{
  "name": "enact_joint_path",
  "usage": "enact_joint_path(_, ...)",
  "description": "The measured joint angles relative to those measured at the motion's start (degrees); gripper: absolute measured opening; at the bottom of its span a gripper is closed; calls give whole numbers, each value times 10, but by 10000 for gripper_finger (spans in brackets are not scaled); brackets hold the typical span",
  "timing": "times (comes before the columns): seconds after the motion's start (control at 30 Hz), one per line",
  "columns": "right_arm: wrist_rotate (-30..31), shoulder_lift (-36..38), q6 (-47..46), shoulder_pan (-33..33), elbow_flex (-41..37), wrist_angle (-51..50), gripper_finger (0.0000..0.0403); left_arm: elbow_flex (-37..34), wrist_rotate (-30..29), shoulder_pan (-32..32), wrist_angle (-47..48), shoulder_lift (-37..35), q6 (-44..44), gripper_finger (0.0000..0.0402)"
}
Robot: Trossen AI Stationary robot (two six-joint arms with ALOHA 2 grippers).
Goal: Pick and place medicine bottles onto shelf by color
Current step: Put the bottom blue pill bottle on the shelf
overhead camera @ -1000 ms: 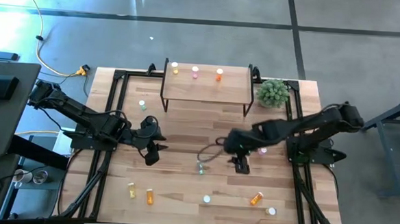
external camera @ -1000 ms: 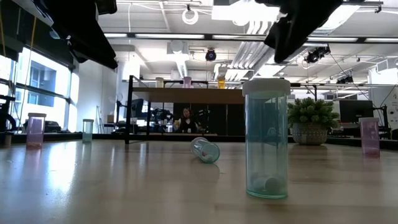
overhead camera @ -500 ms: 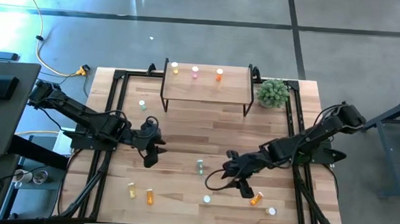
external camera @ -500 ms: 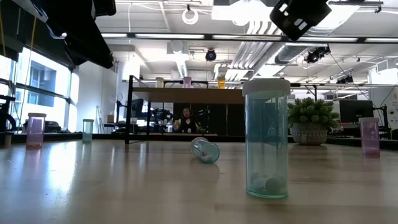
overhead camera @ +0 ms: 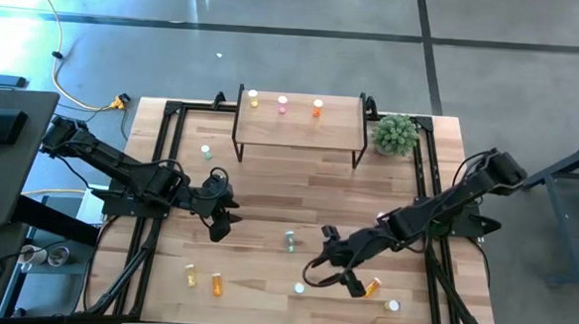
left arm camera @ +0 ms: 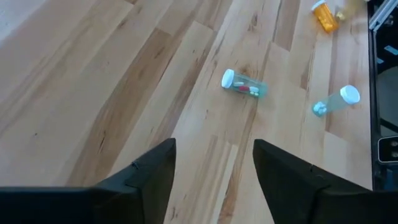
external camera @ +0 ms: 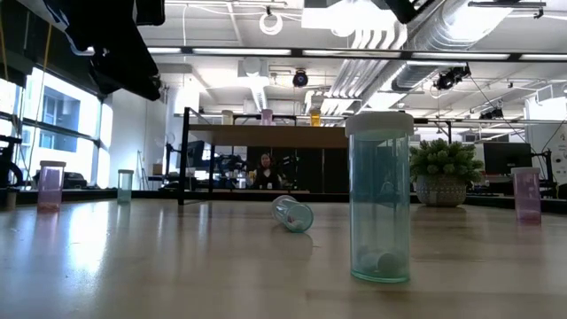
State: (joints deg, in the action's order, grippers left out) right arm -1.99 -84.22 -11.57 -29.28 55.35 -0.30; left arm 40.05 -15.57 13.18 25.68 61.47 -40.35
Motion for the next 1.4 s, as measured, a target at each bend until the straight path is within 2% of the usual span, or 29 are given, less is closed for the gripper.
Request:
enact_joint_path(0.33,28,-82,72,-25,0,101,220,0,2,0,-2,0,0,210)
enact_joint_path(0.6,33,-142,79,-28,0,158,220,0,2,0,-2,0,0,209)
enact_joint_path(1.03,33,-224,80,-28,0,179,220,0,2,0,-2,0,0,209)
enact_joint_path(1.4,55,-235,80,-27,1,186,220,0,0,0,-2,0,-2,209)
